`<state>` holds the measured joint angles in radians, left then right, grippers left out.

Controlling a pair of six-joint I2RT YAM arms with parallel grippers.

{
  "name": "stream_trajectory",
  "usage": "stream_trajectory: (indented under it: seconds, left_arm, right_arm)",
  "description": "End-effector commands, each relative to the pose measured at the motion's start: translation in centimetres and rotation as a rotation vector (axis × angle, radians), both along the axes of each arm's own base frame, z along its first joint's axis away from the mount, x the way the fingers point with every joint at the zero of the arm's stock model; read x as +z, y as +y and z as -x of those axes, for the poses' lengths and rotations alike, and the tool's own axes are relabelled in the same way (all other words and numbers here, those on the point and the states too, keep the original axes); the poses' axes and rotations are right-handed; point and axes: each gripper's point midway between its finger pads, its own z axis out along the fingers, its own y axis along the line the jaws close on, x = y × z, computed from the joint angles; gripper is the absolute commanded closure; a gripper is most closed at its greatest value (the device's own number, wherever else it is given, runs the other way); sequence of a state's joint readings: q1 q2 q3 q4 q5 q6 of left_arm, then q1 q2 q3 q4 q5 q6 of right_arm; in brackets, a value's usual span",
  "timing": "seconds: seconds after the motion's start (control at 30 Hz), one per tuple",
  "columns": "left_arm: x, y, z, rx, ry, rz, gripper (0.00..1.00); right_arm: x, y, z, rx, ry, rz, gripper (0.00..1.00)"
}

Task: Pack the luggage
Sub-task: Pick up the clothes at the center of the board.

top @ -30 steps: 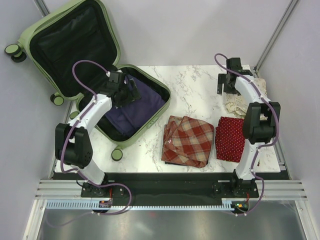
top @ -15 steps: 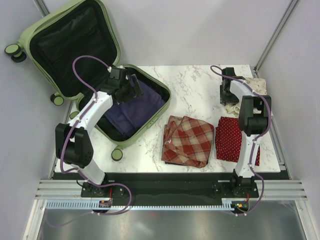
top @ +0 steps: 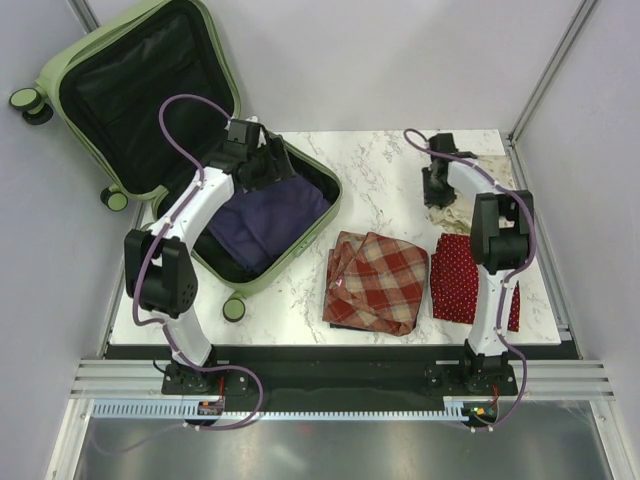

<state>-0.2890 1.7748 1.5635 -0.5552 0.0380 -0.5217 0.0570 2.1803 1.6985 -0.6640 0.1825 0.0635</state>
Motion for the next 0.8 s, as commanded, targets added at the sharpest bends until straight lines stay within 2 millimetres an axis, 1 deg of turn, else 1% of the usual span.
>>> stream_trajectory:
  seconds: [0.0, 0.03, 0.07, 0.1, 0.13, 0.17, 0.2, 0.23, 0.27, 0.3, 0.33, 0.37, 0.4, 0.43, 0.47, 0.5, 0.53, 0.57, 0.6, 0.63, 0.67, 0.7, 0.73, 0.77]
  left_arm:
    - [2.4, -2.0, -1.1, -0.092, -0.069, 0.009, 0.04]
    - [2.4, -2.3, -1.3, -0.1, -0.071, 0.01, 0.04]
    - [2.1, -2.8, -1.4, -0.113, -0.063, 0.016, 0.04]
    - [2.6, -3.6, -1.6, -0.128, -0.074, 0.026, 0.04]
    - [2.6, -4.1, -1.7, -0.139, -0.075, 0.029, 0.04]
    - [2.1, -4.8, -1.8, -0.155, -0.064, 0.034, 0.04]
    - [2.7, -5.9, -1.9, -0.177, -0.079, 0.042, 0.04]
    - [2.7, -6.6, -2.0, -0.193, -0.082, 0.044, 0.04]
    - [2.0, -7.4, -2.1, -0.212, -0.068, 0.048, 0.04]
    - [2.7, -8.8, -2.2, -0.238, -0.086, 0.056, 0.04]
    - [2.8, -9.5, -2.2, -0.253, -0.09, 0.065, 0.05]
    - [2.6, -10.5, -2.1, -0.279, -0.08, 0.082, 0.05]
    - [2.6, -11.8, -2.3, -0.302, -0.082, 0.093, 0.05]
    - [2.4, -12.6, -2.3, -0.315, -0.077, 0.105, 0.05]
    - [3.1, -14.0, -2.2, -0.341, -0.088, 0.128, 0.05]
    - [1.8, -14.8, -2.4, -0.343, -0.061, 0.136, 0.05]
    - [1.8, -15.6, -2.5, -0.351, -0.063, 0.147, 0.05]
    - [2.6, -16.9, -2.5, -0.374, -0.079, 0.17, 0.05]
    - [2.3, -17.7, -2.5, -0.385, -0.077, 0.18, 0.05]
    - [1.5, -18.6, -2.6, -0.392, -0.064, 0.193, 0.05]
    - [1.6, -19.6, -2.6, -0.415, -0.075, 0.216, 0.05]
    - [1.9, -21.0, -2.3, -0.44, -0.085, 0.233, 0.05]
    - [1.1, -21.9, -2.2, -0.459, -0.078, 0.245, 0.05]
    - [1.3, -23.1, -2.1, -0.477, -0.097, 0.262, 0.05]
  right_arm:
    - [0.8, 9.7, 0.1, 0.137, -0.014, -0.222, 0.59]
    - [0.7, 10.7, 0.3, 0.132, -0.008, -0.242, 0.59]
    - [0.6, 12.2, 0.6, 0.147, -0.002, -0.259, 0.59]
    - [0.6, 12.9, 0.8, 0.15, 0.001, -0.274, 0.59]
    - [0.5, 13.9, 1.1, 0.159, 0.009, -0.307, 0.59]
    - [0.3, 14.8, 1.3, 0.148, 0.016, -0.33, 0.59]
    - [0.2, 15.2, 1.5, 0.145, 0.02, -0.344, 0.58]
    - [0.1, 15.8, 1.7, 0.146, 0.028, -0.373, 0.57]
    - [0.2, 16.1, 1.6, 0.136, 0.024, -0.391, 0.57]
    - [0.3, 16.3, 1.5, 0.136, 0.024, -0.4, 0.54]
    - [0.6, 16.4, 1.4, 0.138, 0.021, -0.411, 0.52]
    - [1.4, 16.7, 1.0, 0.143, 0.001, -0.422, 0.48]
    - [2.0, 16.7, 0.8, 0.144, -0.011, -0.427, 0.4]
    - [2.6, 16.7, 0.5, 0.142, -0.024, -0.434, 0.36]
    - [4.1, 16.4, 0.1, 0.136, -0.051, -0.458, 0.31]
    - [4.9, 16.1, -0.2, 0.124, -0.067, -0.473, 0.21]
    - [5.6, 15.8, -0.3, 0.113, -0.079, -0.486, 0.18]
    - [7.3, 14.7, -0.6, 0.094, -0.113, -0.507, 0.15]
    - [8.1, 13.8, -0.6, 0.078, -0.13, -0.509, 0.11]
    - [8.7, 12.9, -0.7, 0.057, -0.147, -0.507, 0.1]
    - [9.9, 11.1, -0.6, 0.026, -0.178, -0.499, 0.09]
    - [10.3, 9.9, -0.6, 0.003, -0.196, -0.479, 0.08]
    - [11.1, 8.4, -0.6, -0.016, -0.222, -0.468, 0.07]
    - [10.5, 7.6, -0.3, -0.033, -0.216, -0.461, 0.08]
